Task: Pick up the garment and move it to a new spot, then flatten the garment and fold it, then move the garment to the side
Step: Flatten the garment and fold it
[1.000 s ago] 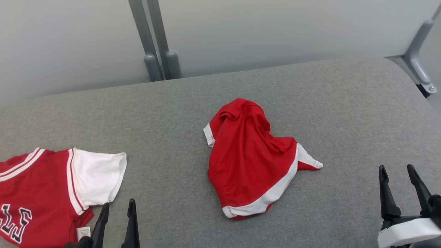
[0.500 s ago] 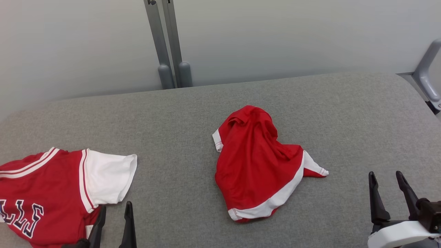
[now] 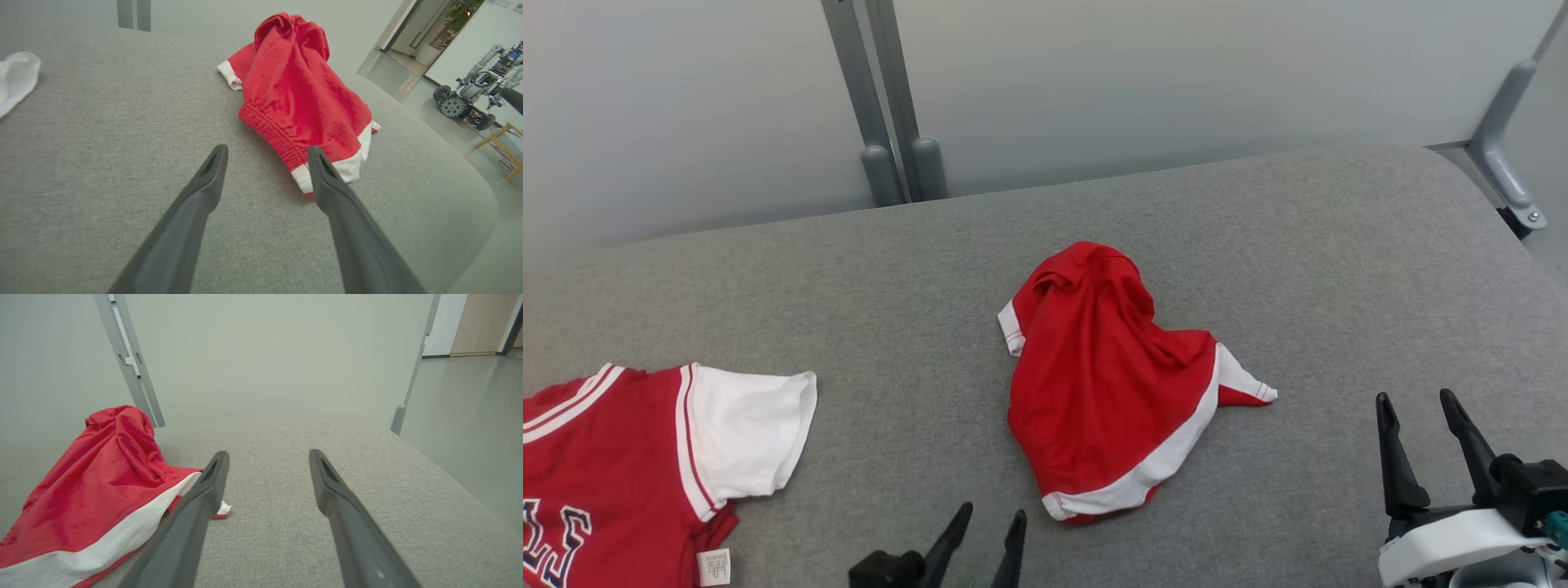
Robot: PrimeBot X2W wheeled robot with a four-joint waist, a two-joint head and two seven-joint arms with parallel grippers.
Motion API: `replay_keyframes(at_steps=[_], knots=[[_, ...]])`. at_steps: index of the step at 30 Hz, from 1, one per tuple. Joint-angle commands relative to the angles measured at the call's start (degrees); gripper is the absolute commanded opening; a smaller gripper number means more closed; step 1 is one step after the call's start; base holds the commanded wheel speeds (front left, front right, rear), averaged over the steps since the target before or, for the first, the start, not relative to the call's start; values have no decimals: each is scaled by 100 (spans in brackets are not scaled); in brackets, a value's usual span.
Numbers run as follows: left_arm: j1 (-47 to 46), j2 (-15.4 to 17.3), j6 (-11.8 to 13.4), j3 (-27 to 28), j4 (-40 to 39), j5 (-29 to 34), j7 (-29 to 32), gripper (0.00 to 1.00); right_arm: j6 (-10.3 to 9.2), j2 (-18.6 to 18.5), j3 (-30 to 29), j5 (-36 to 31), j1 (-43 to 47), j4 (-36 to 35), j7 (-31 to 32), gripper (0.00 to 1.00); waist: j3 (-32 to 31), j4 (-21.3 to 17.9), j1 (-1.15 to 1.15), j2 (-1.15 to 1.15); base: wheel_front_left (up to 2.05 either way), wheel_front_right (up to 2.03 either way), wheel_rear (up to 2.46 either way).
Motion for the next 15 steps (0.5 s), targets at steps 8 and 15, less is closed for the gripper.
replay_keyframes(at_steps=[8,15], knots=[[-946,32,-15,-1017,1525,-735,4,100,0,-92,52,68,-168,33,-16,100,208,-531,0,0,0,0,0],[-1300,51,-15,-1128,1834,-1073,-8,100,0,-128,31,84,-190,41,-16,100,289,-738,0,0,0,0,0]])
